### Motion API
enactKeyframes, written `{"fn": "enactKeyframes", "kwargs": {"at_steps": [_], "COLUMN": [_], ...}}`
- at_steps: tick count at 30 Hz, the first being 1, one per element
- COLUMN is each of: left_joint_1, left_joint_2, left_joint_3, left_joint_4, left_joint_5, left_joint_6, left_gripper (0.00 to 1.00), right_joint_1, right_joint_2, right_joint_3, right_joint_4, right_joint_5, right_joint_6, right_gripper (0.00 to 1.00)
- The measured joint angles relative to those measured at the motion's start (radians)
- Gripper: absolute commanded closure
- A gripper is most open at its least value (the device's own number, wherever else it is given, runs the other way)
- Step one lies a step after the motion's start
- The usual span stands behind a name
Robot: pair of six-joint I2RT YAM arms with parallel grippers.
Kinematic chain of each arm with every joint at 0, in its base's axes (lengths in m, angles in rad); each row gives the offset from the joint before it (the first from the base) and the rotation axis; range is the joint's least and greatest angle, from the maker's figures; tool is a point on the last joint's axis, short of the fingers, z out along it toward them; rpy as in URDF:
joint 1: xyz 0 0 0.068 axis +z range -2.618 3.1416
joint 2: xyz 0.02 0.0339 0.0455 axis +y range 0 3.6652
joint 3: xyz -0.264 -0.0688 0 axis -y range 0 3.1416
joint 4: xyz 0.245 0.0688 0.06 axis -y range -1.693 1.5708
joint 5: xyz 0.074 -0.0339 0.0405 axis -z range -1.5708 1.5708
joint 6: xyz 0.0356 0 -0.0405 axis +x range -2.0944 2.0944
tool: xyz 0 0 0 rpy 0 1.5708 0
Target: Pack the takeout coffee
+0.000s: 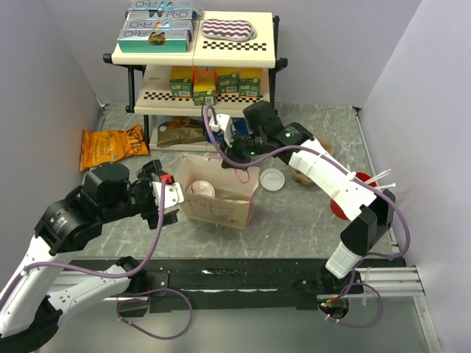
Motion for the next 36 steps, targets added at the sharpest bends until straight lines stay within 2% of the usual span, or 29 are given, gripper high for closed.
{"fn": "enactKeyframes", "kwargs": {"at_steps": [5, 10, 23, 29, 36], "left_joint_1": [0.047, 0.095, 0.277, 0.347, 0.375], "left_joint_2": [-0.056, -0.063, -0.045, -0.014, 0.031], "left_joint_3": [-0.103, -0.113, -0.161, -0.18, -0.194], "left_joint_4": [0.083, 0.19, 0.454, 0.522, 0.572], "left_joint_5": [-0.098, -0.155, -0.328, -0.346, -0.316], "left_joint_6": [-0.062, -0.149, -0.365, -0.406, -0.427], "left_gripper": [0.0, 0.01, 0.01, 0.01, 0.01], "right_joint_1": [0.095, 0.166, 0.247, 0.256, 0.255], "right_joint_2": [-0.022, -0.039, -0.122, -0.141, -0.142], "right_joint_3": [0.006, 0.006, -0.022, -0.023, -0.086], "right_joint_4": [-0.003, -0.007, -0.028, -0.03, 0.015], "right_joint_5": [0.058, 0.081, 0.159, 0.197, 0.279], "right_joint_6": [-0.066, -0.105, -0.175, -0.206, -0.27], "right_gripper": [1.0, 1.0, 1.0, 1.0, 1.0]}}
